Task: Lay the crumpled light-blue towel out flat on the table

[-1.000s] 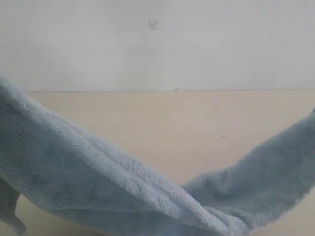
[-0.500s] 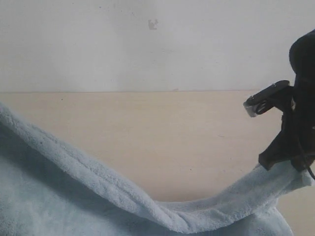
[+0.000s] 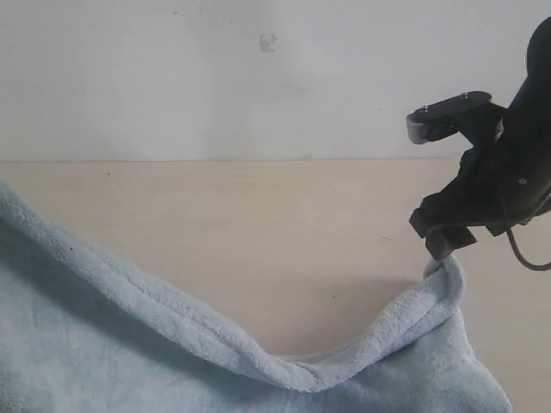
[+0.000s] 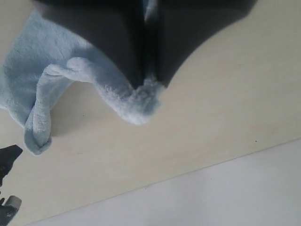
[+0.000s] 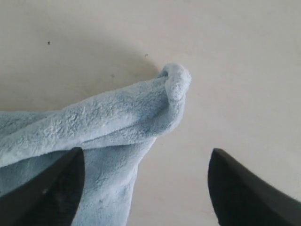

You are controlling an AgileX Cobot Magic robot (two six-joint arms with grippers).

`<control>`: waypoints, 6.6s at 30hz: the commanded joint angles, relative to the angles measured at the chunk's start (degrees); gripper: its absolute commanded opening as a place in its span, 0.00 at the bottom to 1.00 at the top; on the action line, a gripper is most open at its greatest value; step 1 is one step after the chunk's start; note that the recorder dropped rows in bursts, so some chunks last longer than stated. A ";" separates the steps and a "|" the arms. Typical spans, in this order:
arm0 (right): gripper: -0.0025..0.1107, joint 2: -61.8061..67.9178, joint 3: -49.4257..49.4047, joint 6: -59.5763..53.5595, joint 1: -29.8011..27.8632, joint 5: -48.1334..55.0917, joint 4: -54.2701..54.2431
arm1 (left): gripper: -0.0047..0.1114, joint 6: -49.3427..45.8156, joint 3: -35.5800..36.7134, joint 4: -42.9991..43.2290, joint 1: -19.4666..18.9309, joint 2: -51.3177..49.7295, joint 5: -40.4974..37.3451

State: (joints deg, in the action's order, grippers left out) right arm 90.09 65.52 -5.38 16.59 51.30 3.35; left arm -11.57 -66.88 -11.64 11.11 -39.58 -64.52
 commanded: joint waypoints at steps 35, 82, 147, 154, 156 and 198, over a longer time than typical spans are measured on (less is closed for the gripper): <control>0.31 19.82 7.73 -0.48 -5.73 -7.90 -2.63 | 0.08 1.02 2.24 -0.52 0.24 0.21 0.01; 0.02 2.36 12.92 17.27 -5.13 -3.25 16.15 | 0.08 10.74 10.10 20.10 -2.82 -29.29 29.16; 0.03 12.82 11.06 2.27 -6.92 -2.72 5.81 | 0.08 -4.33 27.40 0.55 -14.42 -52.35 25.96; 0.03 12.82 11.06 1.34 -6.92 -3.30 4.43 | 0.08 2.41 27.40 8.06 -14.42 -58.81 23.15; 0.03 12.82 11.06 1.34 -6.92 -3.45 4.43 | 0.08 4.77 27.40 11.22 -14.42 -59.42 21.12; 0.03 41.80 31.20 -15.77 3.01 -0.59 -13.94 | 0.08 11.57 28.80 12.07 -14.42 -28.52 31.10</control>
State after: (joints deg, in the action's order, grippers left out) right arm 130.72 96.54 -19.94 16.26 50.48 -9.64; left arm 0.64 -37.90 1.29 -3.42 -68.48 -34.11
